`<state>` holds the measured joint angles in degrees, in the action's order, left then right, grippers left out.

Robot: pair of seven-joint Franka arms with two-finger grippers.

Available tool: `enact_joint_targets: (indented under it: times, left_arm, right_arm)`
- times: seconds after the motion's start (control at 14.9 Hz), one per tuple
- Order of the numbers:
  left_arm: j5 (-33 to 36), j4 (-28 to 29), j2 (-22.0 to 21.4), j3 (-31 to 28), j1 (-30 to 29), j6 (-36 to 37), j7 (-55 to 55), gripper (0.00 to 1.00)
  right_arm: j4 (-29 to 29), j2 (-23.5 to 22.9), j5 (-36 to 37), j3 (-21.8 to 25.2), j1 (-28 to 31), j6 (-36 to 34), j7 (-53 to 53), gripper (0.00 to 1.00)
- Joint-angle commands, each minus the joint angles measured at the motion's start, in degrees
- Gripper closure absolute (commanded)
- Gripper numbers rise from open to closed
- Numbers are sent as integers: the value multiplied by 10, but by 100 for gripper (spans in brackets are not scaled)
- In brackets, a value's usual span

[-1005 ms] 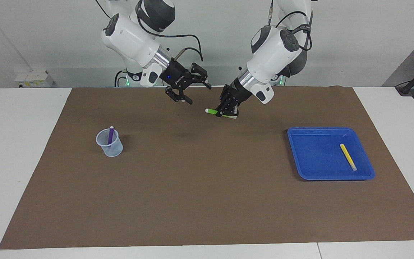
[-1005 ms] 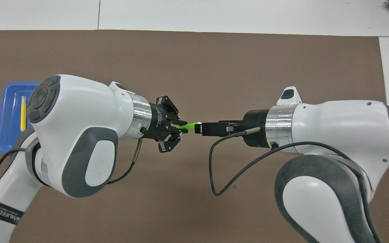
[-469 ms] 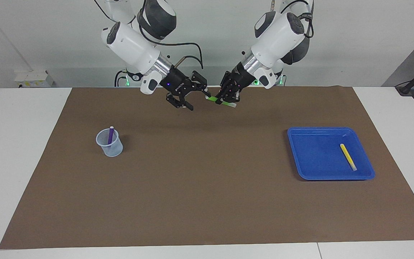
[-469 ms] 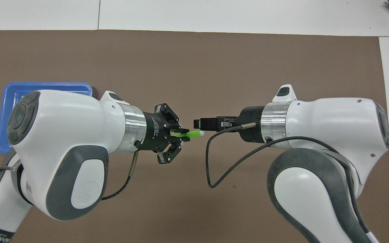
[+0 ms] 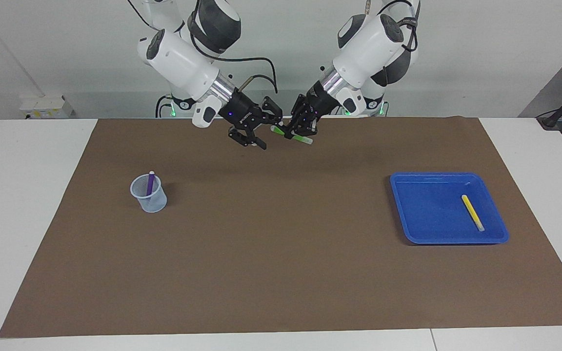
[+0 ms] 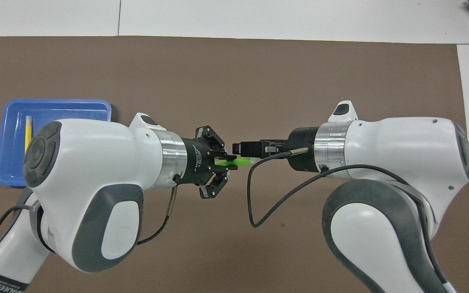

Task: Transfer and insert pens with both arms
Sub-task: 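Grasp the green pen with the right gripper and open the left gripper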

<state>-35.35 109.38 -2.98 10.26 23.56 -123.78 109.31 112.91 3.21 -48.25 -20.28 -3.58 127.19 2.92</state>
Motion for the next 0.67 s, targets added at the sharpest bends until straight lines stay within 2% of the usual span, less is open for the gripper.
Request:
enact_joint_targets:
  times: [0.0, 0.13, 0.27, 0.6]
  left_arm:
    - [-17, 19, -14, -8, 8, -20, -8, 100]
    - [-18, 20, -14, -8, 8, -23, -8, 100]
    - [-18, 20, -14, -8, 8, -23, -8, 100]
    - [-18, 23, -15, -8, 8, -25, -8, 100]
  right_arm:
    - [-5, -4, -4, -3, -1, 2, -3, 27]
    - [-6, -4, -4, -3, -1, 0, -2, 38]
    - [-6, -4, -3, -3, -2, -1, -1, 58]
    - [-7, -5, -3, -3, -13, 0, -4, 63]
